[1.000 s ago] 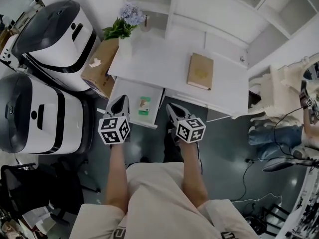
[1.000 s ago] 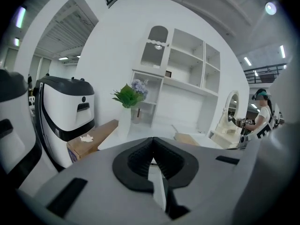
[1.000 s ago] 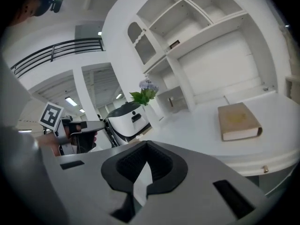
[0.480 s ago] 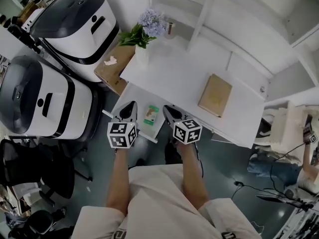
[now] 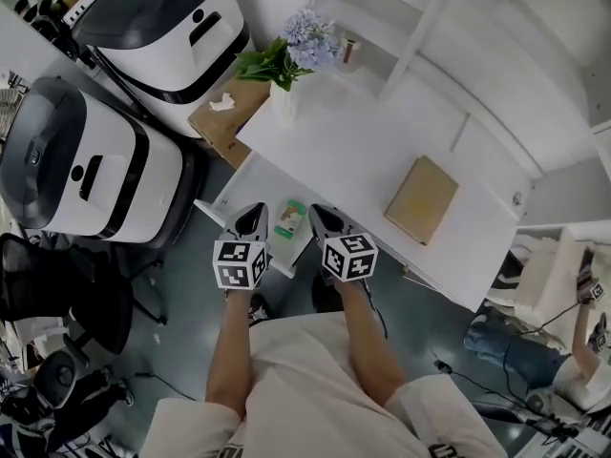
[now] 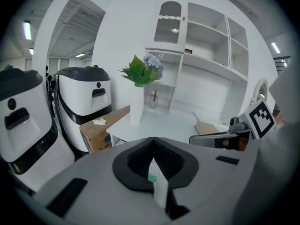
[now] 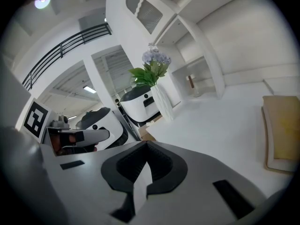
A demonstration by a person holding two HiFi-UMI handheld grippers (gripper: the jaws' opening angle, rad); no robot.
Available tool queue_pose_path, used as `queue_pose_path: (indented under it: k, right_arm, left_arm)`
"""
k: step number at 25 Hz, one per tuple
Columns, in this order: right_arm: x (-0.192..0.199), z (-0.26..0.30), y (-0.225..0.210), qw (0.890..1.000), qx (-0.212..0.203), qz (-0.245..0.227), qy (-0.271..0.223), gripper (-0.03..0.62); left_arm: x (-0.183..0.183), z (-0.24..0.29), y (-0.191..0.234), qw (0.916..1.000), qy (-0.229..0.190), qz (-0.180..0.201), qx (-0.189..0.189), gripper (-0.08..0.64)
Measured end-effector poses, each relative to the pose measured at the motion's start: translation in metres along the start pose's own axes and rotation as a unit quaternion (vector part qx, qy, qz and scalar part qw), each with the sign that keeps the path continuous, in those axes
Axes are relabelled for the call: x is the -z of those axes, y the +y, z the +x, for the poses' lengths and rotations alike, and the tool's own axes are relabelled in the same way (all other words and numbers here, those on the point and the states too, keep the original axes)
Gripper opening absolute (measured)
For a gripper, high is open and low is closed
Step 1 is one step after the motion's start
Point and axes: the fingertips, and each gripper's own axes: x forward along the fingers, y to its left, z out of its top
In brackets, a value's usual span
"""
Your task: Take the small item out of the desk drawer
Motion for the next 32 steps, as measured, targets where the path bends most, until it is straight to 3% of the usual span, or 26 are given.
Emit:
queue_pose_path:
  k: [6,15,22,32]
  right_arm:
    - [0.021,0.008,-0.006,0.999,-0.018,-0.021,0.041,0.02]
    - [0.049,0.011,-0.023,0.996,-0.029,-0.025,0.077,0.02]
    - [0.066,0.005,-0.043,0.996,-0.009,0.005,0.089,0.02]
    - [0.086,0.003,-0.06,0.994,-0.003,0.04,0.102,0.02]
  left_arm:
    - [0.034,0.018,-0.003,0.9993,0.027,-0.026,-0.004,0.015]
    - [0.063,0.056,-0.014,0.9979,0.06,0.005,0.021,0.017]
    - [0.093,0.083,-0.015,0.9929,0.112,0.021,0.036,0.017]
    - [0.12,0.155,-0.019,0.9865,0.152,0.017,0.058,0.028]
